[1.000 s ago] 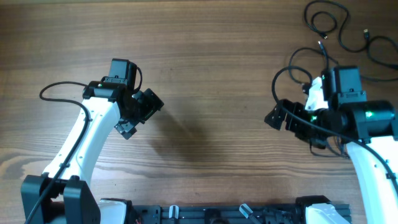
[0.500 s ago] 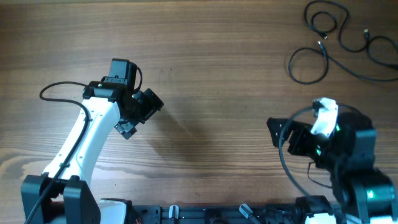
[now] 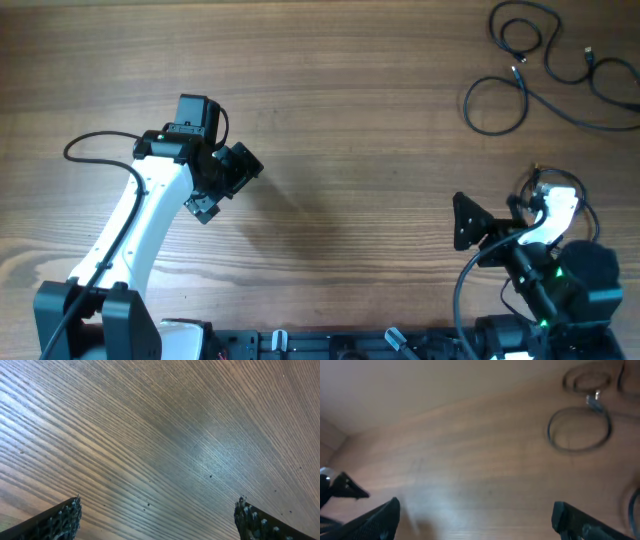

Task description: Untangle cables

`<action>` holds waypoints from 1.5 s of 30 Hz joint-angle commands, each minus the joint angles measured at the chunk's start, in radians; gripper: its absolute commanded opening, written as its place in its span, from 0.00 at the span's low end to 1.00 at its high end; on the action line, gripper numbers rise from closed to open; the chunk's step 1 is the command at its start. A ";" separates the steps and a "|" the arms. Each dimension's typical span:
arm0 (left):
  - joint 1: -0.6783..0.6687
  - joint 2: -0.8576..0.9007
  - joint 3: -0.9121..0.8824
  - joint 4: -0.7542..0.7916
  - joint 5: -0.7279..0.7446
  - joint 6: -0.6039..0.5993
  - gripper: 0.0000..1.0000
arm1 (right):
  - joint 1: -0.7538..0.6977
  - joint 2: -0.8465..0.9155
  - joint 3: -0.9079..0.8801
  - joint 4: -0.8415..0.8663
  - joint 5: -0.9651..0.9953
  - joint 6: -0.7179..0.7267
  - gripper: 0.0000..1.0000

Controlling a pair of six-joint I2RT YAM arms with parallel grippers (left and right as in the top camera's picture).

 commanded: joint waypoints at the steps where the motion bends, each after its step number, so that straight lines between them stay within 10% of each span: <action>1: -0.002 0.000 -0.001 0.002 0.005 0.005 1.00 | 0.003 -0.102 -0.111 0.106 0.035 -0.198 1.00; 21: -0.002 0.000 -0.001 0.002 0.005 0.005 1.00 | 0.003 -0.345 -0.666 0.760 0.194 -0.254 1.00; 45: -0.002 0.000 -0.001 0.002 0.005 0.005 1.00 | -0.012 -0.345 -0.666 0.699 0.112 -0.270 1.00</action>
